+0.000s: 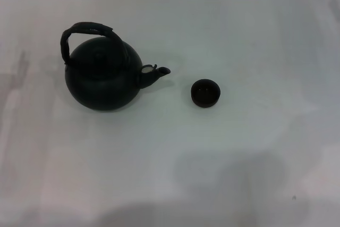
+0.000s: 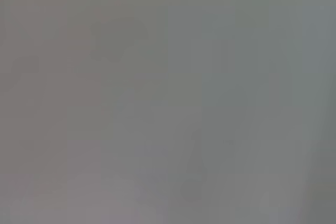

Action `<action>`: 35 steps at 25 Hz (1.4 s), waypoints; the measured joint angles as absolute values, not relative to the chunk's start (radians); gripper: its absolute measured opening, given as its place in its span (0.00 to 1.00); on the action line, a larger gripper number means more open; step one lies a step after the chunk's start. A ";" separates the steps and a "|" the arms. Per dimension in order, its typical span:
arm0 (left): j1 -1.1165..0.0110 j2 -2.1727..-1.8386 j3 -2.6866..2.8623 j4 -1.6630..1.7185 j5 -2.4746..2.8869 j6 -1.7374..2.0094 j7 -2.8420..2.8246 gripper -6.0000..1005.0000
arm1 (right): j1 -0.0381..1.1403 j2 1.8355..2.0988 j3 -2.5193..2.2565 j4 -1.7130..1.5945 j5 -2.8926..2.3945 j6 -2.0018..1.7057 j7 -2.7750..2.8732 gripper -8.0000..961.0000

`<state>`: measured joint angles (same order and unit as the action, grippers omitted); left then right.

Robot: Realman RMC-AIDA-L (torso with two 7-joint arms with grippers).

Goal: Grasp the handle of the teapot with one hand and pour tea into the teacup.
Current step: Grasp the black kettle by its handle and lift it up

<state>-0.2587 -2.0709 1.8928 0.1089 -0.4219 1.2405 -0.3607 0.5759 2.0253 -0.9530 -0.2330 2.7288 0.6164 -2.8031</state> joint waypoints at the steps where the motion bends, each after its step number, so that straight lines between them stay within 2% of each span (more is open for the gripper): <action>1: -0.245 -2.070 1.893 0.107 -0.402 1.259 -0.376 0.84 | 0.584 2.024 -0.908 -0.220 2.730 0.631 -2.811 0.88; 7: -0.195 -2.068 1.893 0.098 -0.211 1.314 -0.437 0.84 | 0.607 2.014 -0.742 -0.188 2.730 0.643 -2.854 0.88; 13: -0.192 -2.042 1.893 0.085 -0.035 1.344 -0.570 0.84 | 0.614 2.006 -0.693 -0.185 2.730 0.629 -2.883 0.88; 26: -0.264 -2.035 1.892 0.080 0.091 1.369 -0.594 0.84 | 0.609 2.011 -0.688 -0.182 2.734 0.628 -2.886 0.88; 35: -0.347 -2.051 1.884 0.043 0.084 1.325 -0.587 0.84 | 0.603 2.012 -0.686 -0.180 2.736 0.629 -2.881 0.88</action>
<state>-0.3474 -2.0509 1.8837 0.0432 0.0836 1.3251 -0.5868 0.6033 2.0119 -0.6862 -0.1797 2.7363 0.6285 -2.8809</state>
